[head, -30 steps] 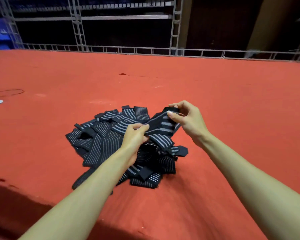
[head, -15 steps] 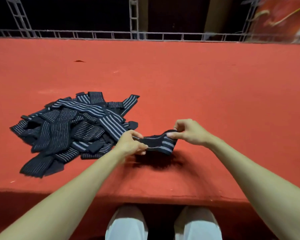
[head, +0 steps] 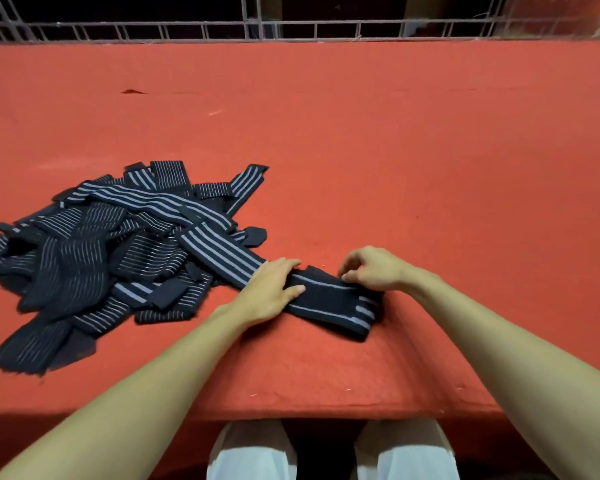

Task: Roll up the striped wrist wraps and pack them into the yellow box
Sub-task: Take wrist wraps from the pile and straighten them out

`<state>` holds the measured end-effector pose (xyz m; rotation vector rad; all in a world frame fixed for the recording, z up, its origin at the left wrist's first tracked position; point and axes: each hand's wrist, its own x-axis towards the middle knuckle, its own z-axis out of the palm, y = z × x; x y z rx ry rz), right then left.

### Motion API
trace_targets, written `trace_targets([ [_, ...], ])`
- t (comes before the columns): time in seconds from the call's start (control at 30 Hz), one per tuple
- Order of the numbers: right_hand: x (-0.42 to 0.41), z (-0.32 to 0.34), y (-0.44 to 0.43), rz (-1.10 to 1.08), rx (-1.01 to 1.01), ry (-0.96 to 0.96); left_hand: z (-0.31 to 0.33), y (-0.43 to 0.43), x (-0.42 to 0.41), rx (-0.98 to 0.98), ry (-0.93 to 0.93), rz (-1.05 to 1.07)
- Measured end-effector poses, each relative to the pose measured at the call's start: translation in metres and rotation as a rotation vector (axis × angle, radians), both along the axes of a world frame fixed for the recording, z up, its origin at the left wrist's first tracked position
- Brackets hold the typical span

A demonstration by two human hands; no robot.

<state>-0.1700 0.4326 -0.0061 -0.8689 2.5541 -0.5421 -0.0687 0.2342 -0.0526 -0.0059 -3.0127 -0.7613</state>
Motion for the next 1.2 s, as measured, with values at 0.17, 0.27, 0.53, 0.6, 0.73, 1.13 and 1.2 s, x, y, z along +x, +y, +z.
trace_targets([
  [0.17, -0.009, -0.018, -0.025, -0.08, -0.063, -0.113, -0.022, -0.006, 0.005, 0.051, 0.16, -0.012],
  [0.27, -0.01, -0.019, -0.023, -0.129, -0.212, -0.298, -0.023, -0.005, 0.005, 0.093, 0.262, 0.02],
  [0.53, -0.005, -0.033, -0.018, -0.295, -0.342, -0.184, -0.022, 0.002, 0.006, -0.102, 0.44, 0.061],
  [0.6, -0.003, -0.035, -0.018, -0.397, -0.362, -0.082, -0.019, 0.004, 0.01, -0.143, 0.491, 0.061],
  [0.73, 0.0, -0.035, -0.023, -0.555, -0.422, -0.048, -0.002, 0.011, 0.02, -0.227, 0.575, 0.032],
  [1.13, 0.01, -0.007, 0.011, -0.993, -0.975, -0.388, 0.074, 0.005, 0.043, -0.271, 0.352, 0.075],
  [1.2, 0.019, 0.02, 0.016, -0.98, -1.171, -0.519, 0.091, 0.014, 0.043, -0.283, 0.33, 0.046],
])
